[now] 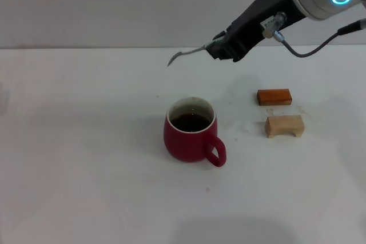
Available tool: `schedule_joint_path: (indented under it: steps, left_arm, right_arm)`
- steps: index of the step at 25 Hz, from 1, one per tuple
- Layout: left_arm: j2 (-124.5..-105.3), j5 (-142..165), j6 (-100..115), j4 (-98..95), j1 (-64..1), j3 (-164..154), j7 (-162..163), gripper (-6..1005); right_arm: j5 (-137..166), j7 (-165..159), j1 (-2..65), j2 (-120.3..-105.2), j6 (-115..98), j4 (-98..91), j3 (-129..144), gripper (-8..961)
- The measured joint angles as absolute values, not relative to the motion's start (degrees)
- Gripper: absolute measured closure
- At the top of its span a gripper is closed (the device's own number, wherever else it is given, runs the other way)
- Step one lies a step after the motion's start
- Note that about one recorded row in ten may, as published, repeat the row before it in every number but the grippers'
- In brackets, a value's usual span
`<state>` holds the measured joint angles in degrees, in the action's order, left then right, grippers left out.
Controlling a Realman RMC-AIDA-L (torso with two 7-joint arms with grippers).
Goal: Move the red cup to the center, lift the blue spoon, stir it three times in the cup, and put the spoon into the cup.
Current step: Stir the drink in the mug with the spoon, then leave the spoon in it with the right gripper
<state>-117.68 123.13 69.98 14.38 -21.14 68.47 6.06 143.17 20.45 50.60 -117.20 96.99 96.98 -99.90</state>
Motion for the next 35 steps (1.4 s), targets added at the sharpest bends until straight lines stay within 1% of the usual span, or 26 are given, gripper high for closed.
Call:
schedule_joint_path:
  steps: [5, 6, 13, 24, 28, 35]
  left_arm:
    - [-117.68, 123.1, 69.9, 14.4, -21.2, 68.5, 6.1, 137]
    - [-117.68, 123.1, 69.9, 14.4, -21.3, 68.6, 6.0, 137]
    - [-117.74, 123.1, 69.6, 14.2, -21.8, 69.1, 5.9, 137]
    - [-117.78, 123.2, 69.4, 14.2, -22.6, 69.8, 5.7, 137]
    - [-117.78, 123.3, 69.1, 14.2, -22.8, 69.9, 5.7, 137]
    - [-117.77, 123.4, 68.8, 14.2, -23.2, 69.9, 5.6, 137]
  right_arm:
    - [140.5, 21.6, 55.8, -115.48, 99.7, 90.6, -101.6, 785]
    - [140.2, 22.2, 57.6, -114.95, 100.5, 88.4, -102.1, 785]
    - [139.9, 23.9, 62.1, -114.06, 101.7, 81.4, -103.0, 783]
    - [142.4, 28.1, 68.2, -113.99, 99.8, 67.5, -103.1, 781]
    - [143.8, 29.5, 69.4, -114.01, 99.0, 64.4, -103.1, 780]
    - [145.2, 31.1, 70.7, -114.49, 98.0, 60.1, -102.7, 778]
